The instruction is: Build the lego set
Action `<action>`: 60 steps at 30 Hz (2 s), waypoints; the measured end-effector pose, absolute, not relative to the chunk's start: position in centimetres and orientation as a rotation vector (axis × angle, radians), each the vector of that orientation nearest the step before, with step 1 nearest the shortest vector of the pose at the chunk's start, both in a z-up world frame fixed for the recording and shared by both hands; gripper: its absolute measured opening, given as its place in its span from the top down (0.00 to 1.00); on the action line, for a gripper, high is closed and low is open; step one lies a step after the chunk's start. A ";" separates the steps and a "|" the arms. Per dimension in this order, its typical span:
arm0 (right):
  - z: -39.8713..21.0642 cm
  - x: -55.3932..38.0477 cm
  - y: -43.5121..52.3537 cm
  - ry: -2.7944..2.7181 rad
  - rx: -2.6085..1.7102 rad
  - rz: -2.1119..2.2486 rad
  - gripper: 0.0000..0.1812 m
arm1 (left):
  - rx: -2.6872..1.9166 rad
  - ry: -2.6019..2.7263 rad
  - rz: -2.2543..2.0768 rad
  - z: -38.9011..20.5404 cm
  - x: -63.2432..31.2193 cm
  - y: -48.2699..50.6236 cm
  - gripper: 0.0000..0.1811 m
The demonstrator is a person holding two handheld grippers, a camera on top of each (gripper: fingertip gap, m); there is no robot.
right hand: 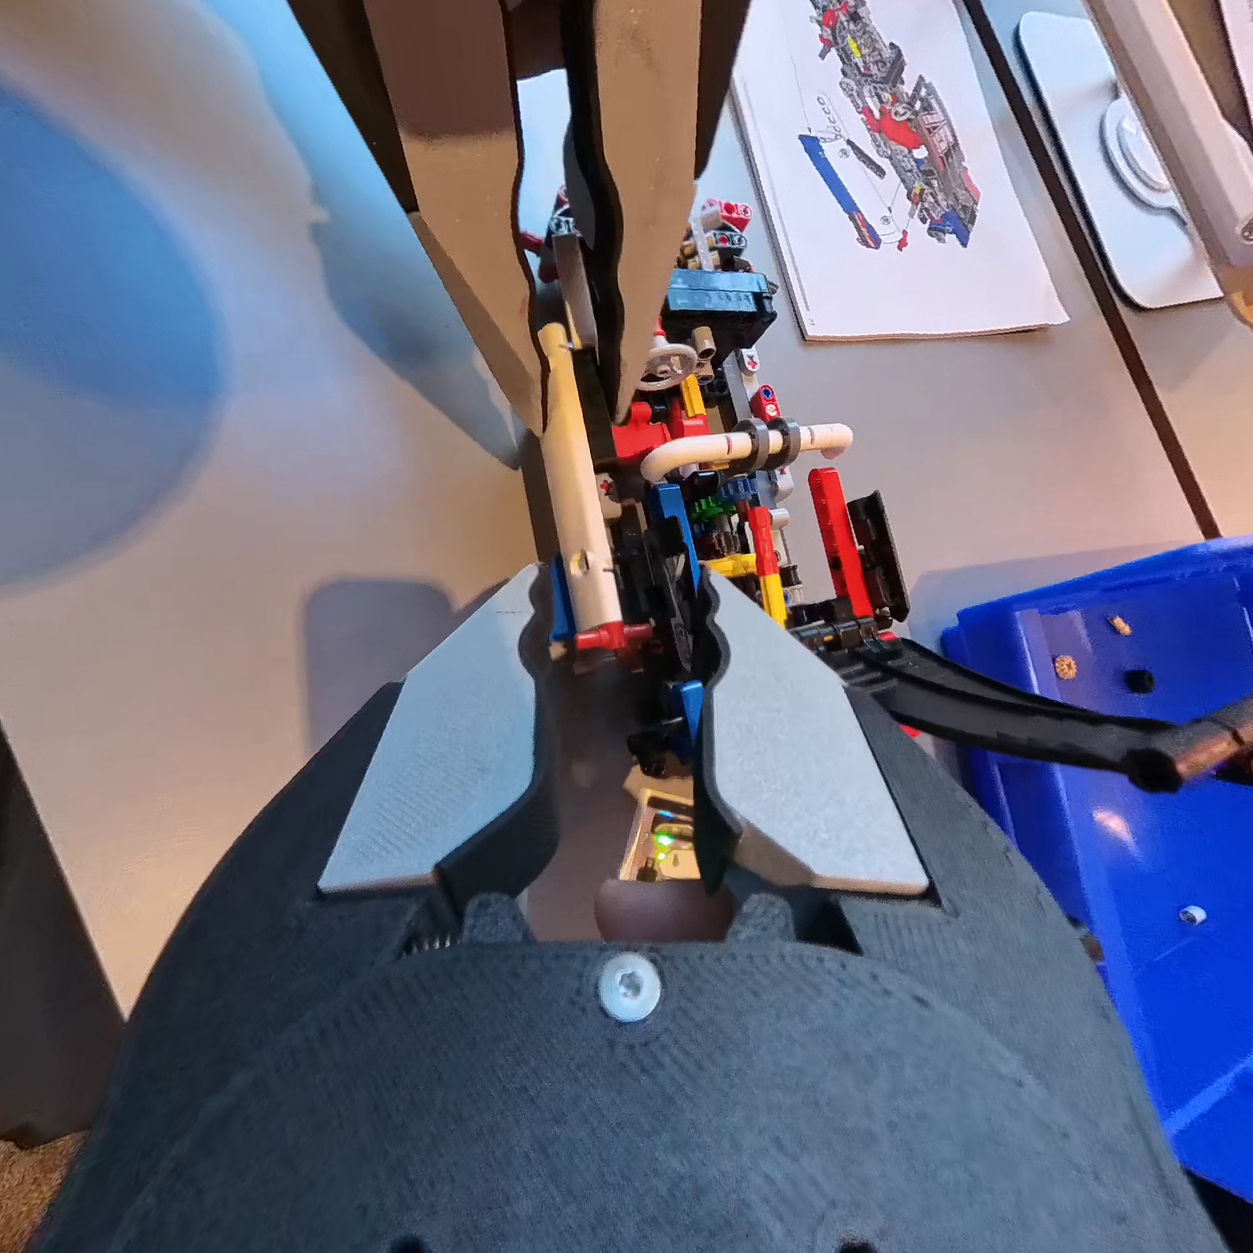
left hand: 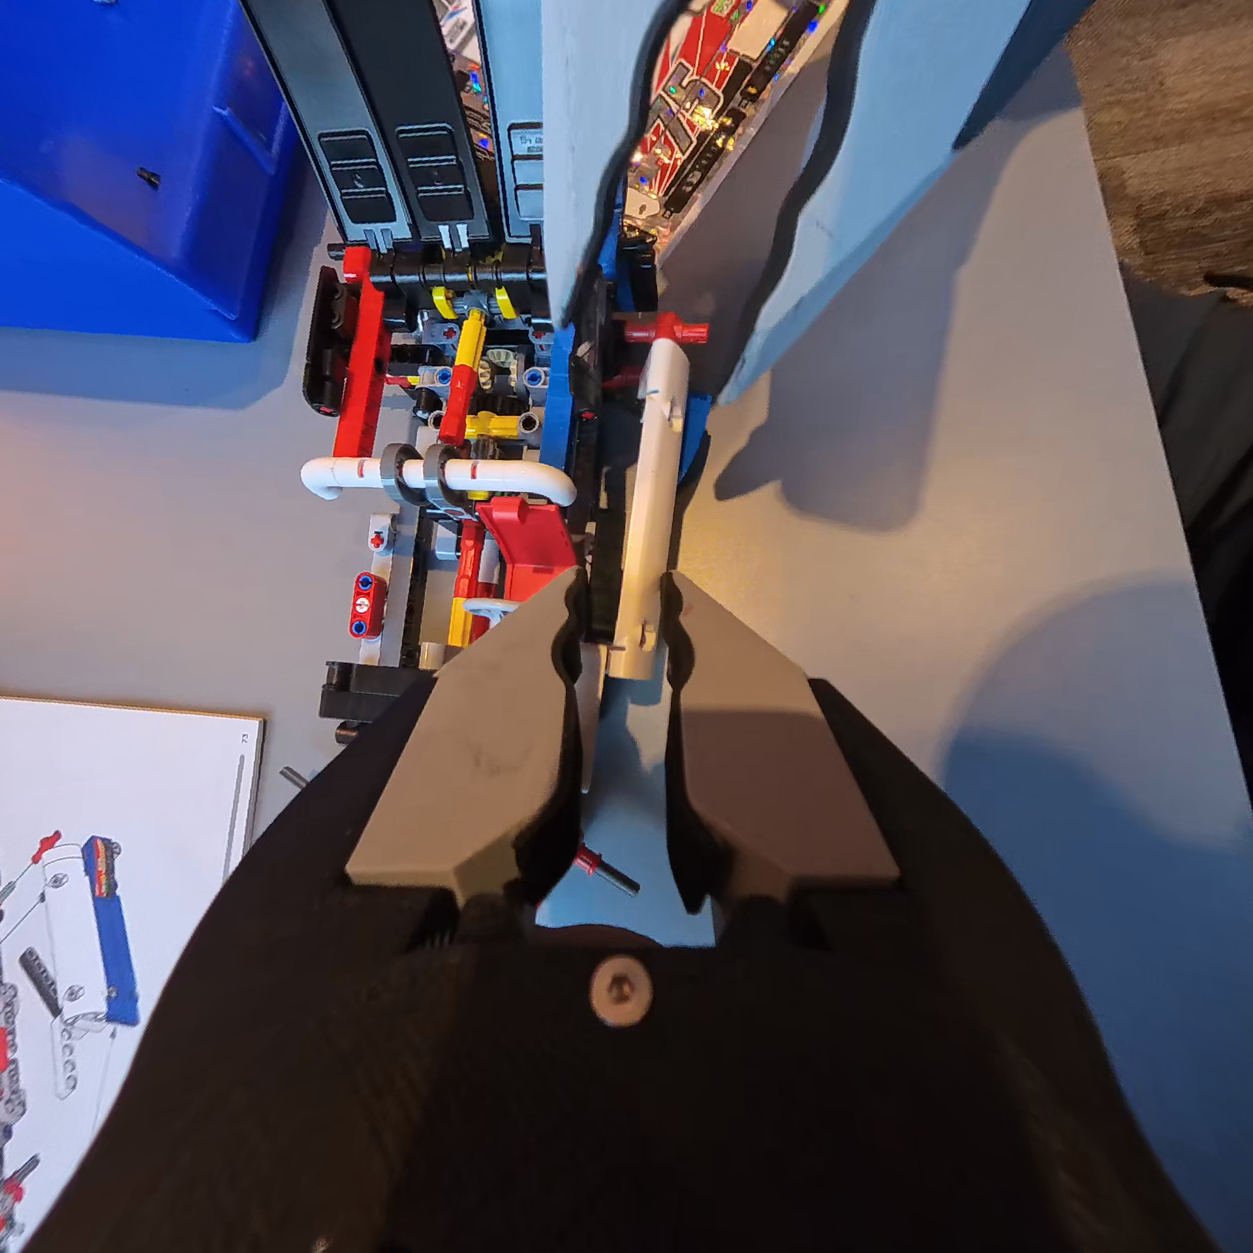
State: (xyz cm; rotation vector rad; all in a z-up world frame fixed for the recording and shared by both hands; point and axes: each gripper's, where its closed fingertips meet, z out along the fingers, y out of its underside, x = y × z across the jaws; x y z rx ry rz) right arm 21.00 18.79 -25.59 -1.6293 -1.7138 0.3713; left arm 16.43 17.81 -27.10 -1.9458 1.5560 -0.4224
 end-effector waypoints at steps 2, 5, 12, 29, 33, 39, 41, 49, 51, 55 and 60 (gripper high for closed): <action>-25.3 21.2 18.7 -1.696 -1.629 0.382 0.78 | -1.946 1.562 -0.412 -27.0 16.3 17.6 0.90; -25.2 21.4 18.7 -1.690 -1.629 0.383 0.78 | -1.955 1.559 -0.398 -27.0 15.9 17.7 0.90; -25.4 20.7 18.8 -1.731 -1.624 0.366 0.78 | -1.972 1.543 -0.413 -26.8 15.3 18.0 0.90; -26.1 19.6 19.1 -1.808 -1.698 0.385 0.78 | -1.994 1.557 -0.484 -27.0 14.8 18.1 0.90; -26.8 20.0 19.3 -1.803 -1.712 0.352 0.79 | -1.995 1.555 -0.478 -27.2 14.8 18.0 0.90; -26.9 19.9 19.8 -1.796 -1.692 0.291 0.83 | -1.980 1.545 -0.449 -27.2 14.8 18.2 0.90; -26.9 20.0 19.9 -1.800 -1.686 0.285 0.83 | -1.975 1.545 -0.443 -27.2 14.9 18.2 0.90; -27.5 19.7 20.1 -1.850 -1.693 0.253 0.78 | -1.948 1.559 -0.420 -27.0 15.1 18.1 0.90; -27.5 19.7 20.3 -1.844 -1.691 0.250 0.79 | -1.966 1.547 -0.420 -27.2 14.9 18.3 0.90; -27.4 19.7 20.5 -1.827 -1.698 0.262 0.82 | -1.983 1.526 -0.427 -27.2 14.9 18.4 0.90; -27.4 19.7 20.7 -1.811 -1.693 0.256 0.83 | -1.972 1.526 -0.315 -27.2 15.0 18.7 0.88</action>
